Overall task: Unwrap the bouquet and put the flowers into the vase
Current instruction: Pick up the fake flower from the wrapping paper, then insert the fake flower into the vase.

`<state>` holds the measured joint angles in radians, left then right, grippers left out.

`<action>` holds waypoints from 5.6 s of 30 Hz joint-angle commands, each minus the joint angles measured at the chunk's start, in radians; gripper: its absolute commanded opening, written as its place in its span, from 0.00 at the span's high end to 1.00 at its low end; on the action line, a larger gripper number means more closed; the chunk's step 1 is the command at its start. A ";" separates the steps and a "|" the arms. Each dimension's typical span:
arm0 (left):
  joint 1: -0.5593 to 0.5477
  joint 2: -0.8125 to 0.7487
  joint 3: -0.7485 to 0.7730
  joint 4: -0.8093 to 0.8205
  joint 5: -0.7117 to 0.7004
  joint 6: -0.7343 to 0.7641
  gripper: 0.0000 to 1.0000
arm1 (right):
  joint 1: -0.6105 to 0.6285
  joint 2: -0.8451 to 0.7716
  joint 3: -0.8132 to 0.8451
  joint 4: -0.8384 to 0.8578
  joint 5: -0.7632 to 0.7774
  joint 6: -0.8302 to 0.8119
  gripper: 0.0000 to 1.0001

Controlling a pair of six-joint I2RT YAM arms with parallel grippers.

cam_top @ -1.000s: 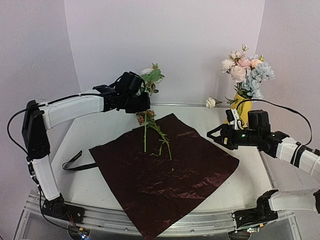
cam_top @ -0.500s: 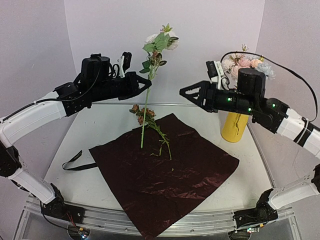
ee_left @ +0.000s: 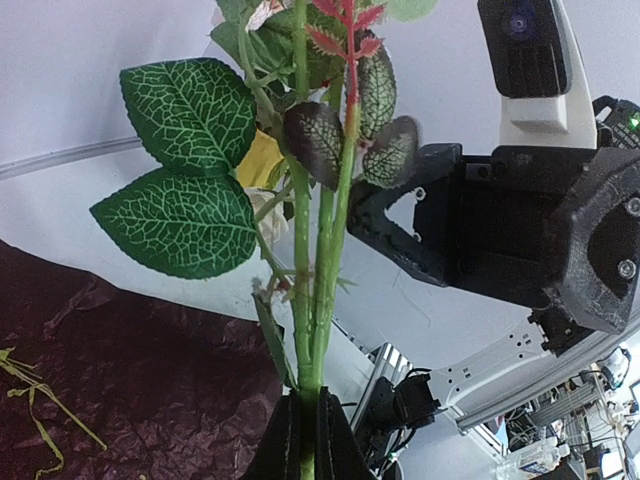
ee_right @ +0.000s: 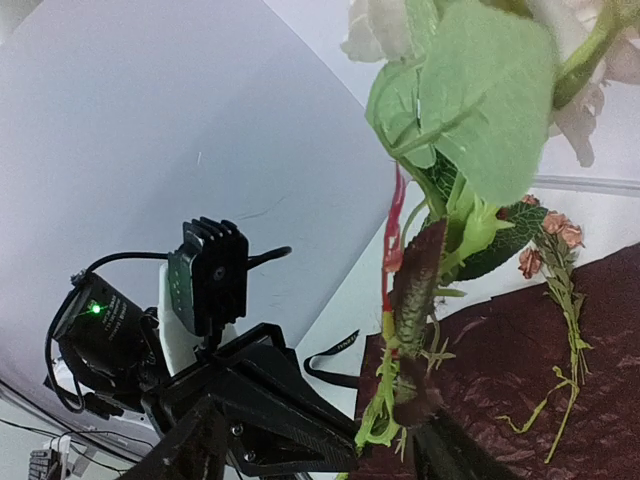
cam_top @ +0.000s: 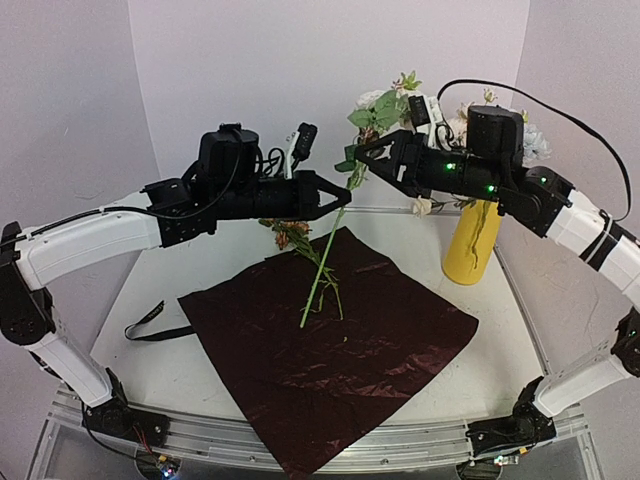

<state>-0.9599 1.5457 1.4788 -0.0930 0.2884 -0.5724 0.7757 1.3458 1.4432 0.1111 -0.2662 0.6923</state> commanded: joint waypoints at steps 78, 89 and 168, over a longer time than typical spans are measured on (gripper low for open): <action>-0.016 -0.077 -0.069 0.240 -0.060 0.065 0.01 | 0.000 -0.133 0.528 -0.100 0.627 -0.925 1.00; -0.014 -0.043 -0.038 0.241 -0.034 0.081 0.00 | -0.004 -0.103 0.508 -0.011 0.802 -1.244 1.00; 0.078 -0.016 0.027 0.187 0.036 0.135 0.01 | -0.712 0.001 -0.425 0.443 0.404 -0.622 1.00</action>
<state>-0.8875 1.5501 1.4727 0.0784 0.3123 -0.4427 0.0835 1.3020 0.9939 0.6000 0.1470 0.0025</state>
